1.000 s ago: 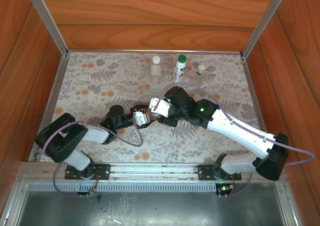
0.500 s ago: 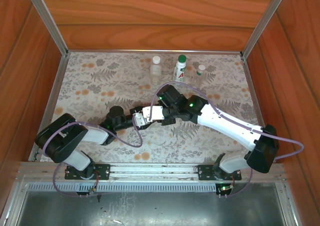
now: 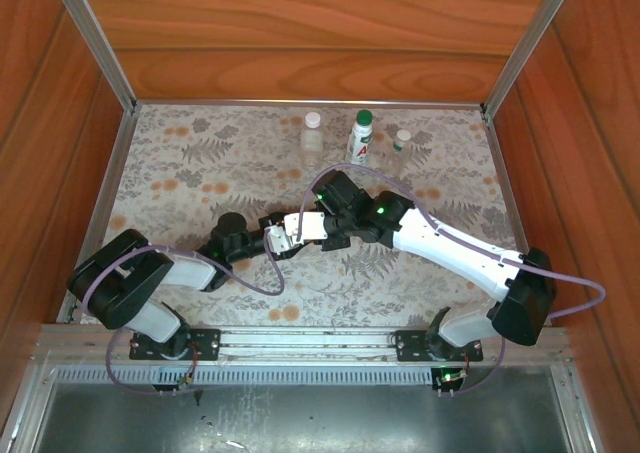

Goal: Screw on the bottle caps

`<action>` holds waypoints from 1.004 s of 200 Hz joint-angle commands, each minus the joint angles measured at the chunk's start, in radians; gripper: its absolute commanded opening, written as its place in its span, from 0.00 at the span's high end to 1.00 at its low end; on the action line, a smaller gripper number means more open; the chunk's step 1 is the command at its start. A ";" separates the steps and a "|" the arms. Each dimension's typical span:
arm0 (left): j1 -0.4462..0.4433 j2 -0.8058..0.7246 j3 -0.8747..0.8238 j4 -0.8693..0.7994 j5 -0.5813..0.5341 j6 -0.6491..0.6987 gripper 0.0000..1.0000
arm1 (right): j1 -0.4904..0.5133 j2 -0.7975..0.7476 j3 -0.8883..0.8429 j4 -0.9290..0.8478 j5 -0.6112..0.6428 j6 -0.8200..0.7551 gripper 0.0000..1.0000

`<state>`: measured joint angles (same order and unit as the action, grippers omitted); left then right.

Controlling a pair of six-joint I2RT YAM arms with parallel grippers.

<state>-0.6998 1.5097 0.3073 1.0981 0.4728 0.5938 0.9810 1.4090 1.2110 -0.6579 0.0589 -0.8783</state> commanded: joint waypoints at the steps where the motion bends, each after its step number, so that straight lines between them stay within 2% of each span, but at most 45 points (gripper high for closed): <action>1: -0.005 -0.020 -0.008 0.017 0.008 0.009 0.33 | -0.006 -0.007 0.028 0.072 -0.024 0.267 1.00; 13: -0.005 -0.019 -0.007 0.017 0.002 0.011 0.33 | -0.006 -0.009 0.030 0.135 0.014 0.547 1.00; 27: -0.004 -0.019 -0.008 0.017 -0.005 0.011 0.33 | -0.006 -0.010 0.057 0.171 0.103 0.994 1.00; 35: -0.004 -0.019 -0.010 0.016 -0.009 0.011 0.33 | -0.006 -0.009 0.065 0.171 0.084 1.206 1.00; 59: -0.005 -0.016 -0.008 0.017 -0.015 0.015 0.34 | -0.005 0.006 0.057 0.180 0.008 1.625 1.00; 77: -0.006 -0.014 -0.005 0.017 -0.015 0.014 0.33 | -0.004 0.023 0.040 0.186 -0.064 1.713 1.00; 85: -0.005 -0.013 -0.007 0.017 -0.013 0.014 0.33 | -0.006 0.025 0.031 0.181 -0.084 1.681 0.99; 98: -0.005 -0.014 -0.010 0.017 -0.013 0.014 0.33 | -0.007 0.011 0.000 0.186 -0.073 1.506 0.91; 125: -0.005 -0.014 -0.014 0.017 -0.014 0.015 0.33 | -0.007 -0.055 -0.076 0.167 -0.005 1.059 0.57; 141: -0.005 -0.009 -0.014 0.017 -0.011 0.018 0.34 | -0.007 -0.109 -0.120 0.155 0.054 0.829 0.45; 158: -0.004 -0.011 -0.014 0.017 -0.002 0.018 0.33 | -0.010 -0.167 -0.161 0.169 0.043 0.557 0.38; 174: -0.005 -0.011 -0.014 0.016 0.003 0.017 0.34 | -0.010 -0.191 -0.154 0.161 0.019 0.389 0.38; 201: -0.005 0.004 -0.010 0.015 0.021 0.015 0.34 | -0.010 -0.152 -0.073 0.029 -0.046 0.095 0.41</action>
<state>-0.6994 1.5036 0.3008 1.0920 0.4511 0.5949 0.9745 1.2308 1.0790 -0.5449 0.0689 -0.3782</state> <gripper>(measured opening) 0.666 0.612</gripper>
